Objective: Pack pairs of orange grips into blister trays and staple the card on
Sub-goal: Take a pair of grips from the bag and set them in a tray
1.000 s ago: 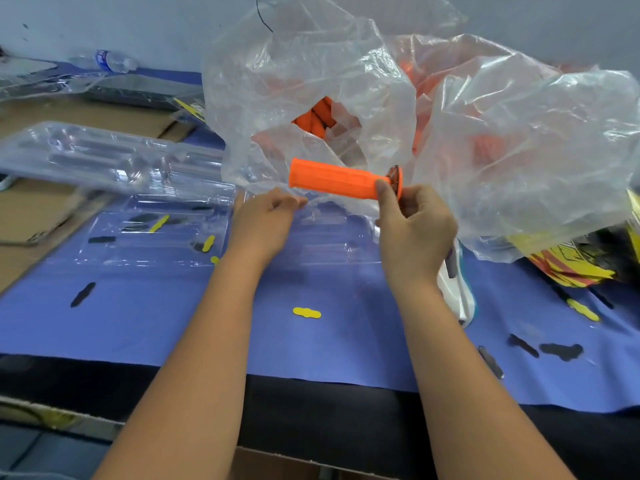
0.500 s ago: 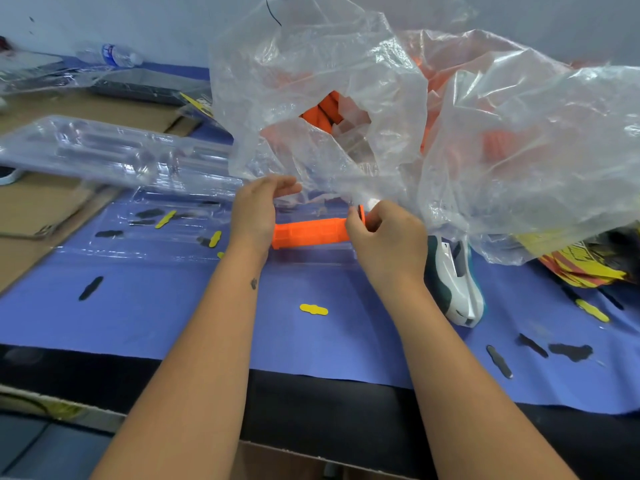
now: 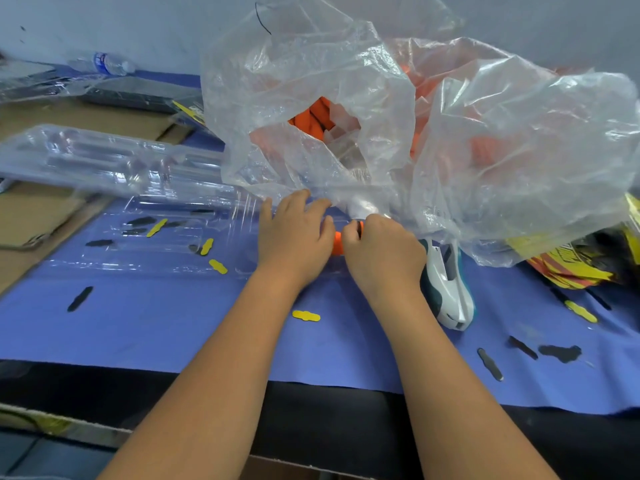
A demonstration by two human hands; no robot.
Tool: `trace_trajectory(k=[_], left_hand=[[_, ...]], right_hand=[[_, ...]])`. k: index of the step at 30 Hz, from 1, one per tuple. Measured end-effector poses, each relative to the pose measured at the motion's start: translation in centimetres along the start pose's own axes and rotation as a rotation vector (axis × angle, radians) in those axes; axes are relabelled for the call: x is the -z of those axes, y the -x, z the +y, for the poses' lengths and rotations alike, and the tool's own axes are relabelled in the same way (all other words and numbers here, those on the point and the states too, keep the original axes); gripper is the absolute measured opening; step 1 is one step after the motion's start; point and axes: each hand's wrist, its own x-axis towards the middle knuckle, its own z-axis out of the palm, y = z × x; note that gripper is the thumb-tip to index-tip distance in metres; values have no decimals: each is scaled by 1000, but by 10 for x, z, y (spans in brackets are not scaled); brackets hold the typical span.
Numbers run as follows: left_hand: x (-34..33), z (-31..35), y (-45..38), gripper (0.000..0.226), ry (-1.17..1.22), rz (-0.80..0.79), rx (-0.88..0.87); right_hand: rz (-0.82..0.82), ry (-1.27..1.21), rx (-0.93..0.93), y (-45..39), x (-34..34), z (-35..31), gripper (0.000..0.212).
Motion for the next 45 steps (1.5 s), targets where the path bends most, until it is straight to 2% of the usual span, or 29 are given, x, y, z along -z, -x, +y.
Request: trace_trajectory(k=[4, 6, 8, 11, 12, 13, 14, 15, 17, 19, 22, 24, 25, 27, 28, 29, 30, 31, 33, 35, 36, 40, 43, 45], left_hand=[[7, -1, -2, 40, -17, -24, -12], [12, 4, 0, 37, -12, 1, -2], [17, 17, 3, 33, 42, 94, -69], [23, 52, 7, 31, 208, 246, -303], [23, 65, 7, 32, 233, 268, -412], [22, 79, 8, 33, 237, 272, -532], [18, 93, 8, 34, 223, 263, -652], [14, 105, 8, 34, 193, 243, -749], [7, 128, 5, 37, 116, 150, -796], [2, 141, -11, 51, 58, 51, -661], [5, 141, -46, 72, 81, -4, -318], [12, 137, -59, 77, 246, 84, -235], [16, 135, -62, 75, 392, 187, -250], [18, 135, -61, 61, 544, 499, -463], [16, 135, -61, 48, 476, 616, -619], [12, 135, -64, 41, 357, 649, -747], [8, 135, -68, 43, 224, 586, -807], [5, 136, -72, 44, 126, 456, -785], [-4, 136, -84, 48, 65, 212, -574], [-11, 137, -97, 51, 95, 138, -403], [-14, 139, -101, 53, 102, 130, -375], [-23, 149, -109, 57, 117, 120, -387], [-32, 148, -110, 55, 85, 63, -407], [-36, 145, -110, 53, 74, 50, -412]], right_hand=[[-51, -143, -11, -5, 15, -2, 36], [37, -290, -36, -8, 30, -1, 37], [259, -470, -52, -9, 47, 6, 39], [794, -816, -102, -2, 70, 31, 18], [951, -909, -160, -2, 75, 43, 9], [1057, -965, -256, -4, 79, 55, 9], [1089, -983, -374, -8, 83, 66, 14], [1024, -976, -494, -13, 86, 78, 17], [665, -856, -601, -26, 86, 98, 12], [362, -774, -455, -40, 93, 109, 14], [178, -912, -123, -60, 117, 109, 21], [104, -1010, -7, -77, 132, 107, 24], [85, -1036, 26, -86, 137, 106, 26], [62, -993, 66, -101, 146, 103, 29], [52, -966, 81, -107, 149, 102, 30], [39, -942, 92, -115, 149, 101, 30], [7, -936, 91, -122, 149, 99, 29], [-27, -947, 83, -128, 149, 98, 30], [-107, -1116, -30, -139, 147, 99, 38], [-161, -1292, -146, -147, 138, 105, 35], [-167, -1261, -194, -151, 131, 107, 29], [-206, -790, -312, -177, 93, 114, 22], [-294, -512, -228, -195, 70, 128, 25], [-275, -431, -199, -202, 60, 141, 22]])
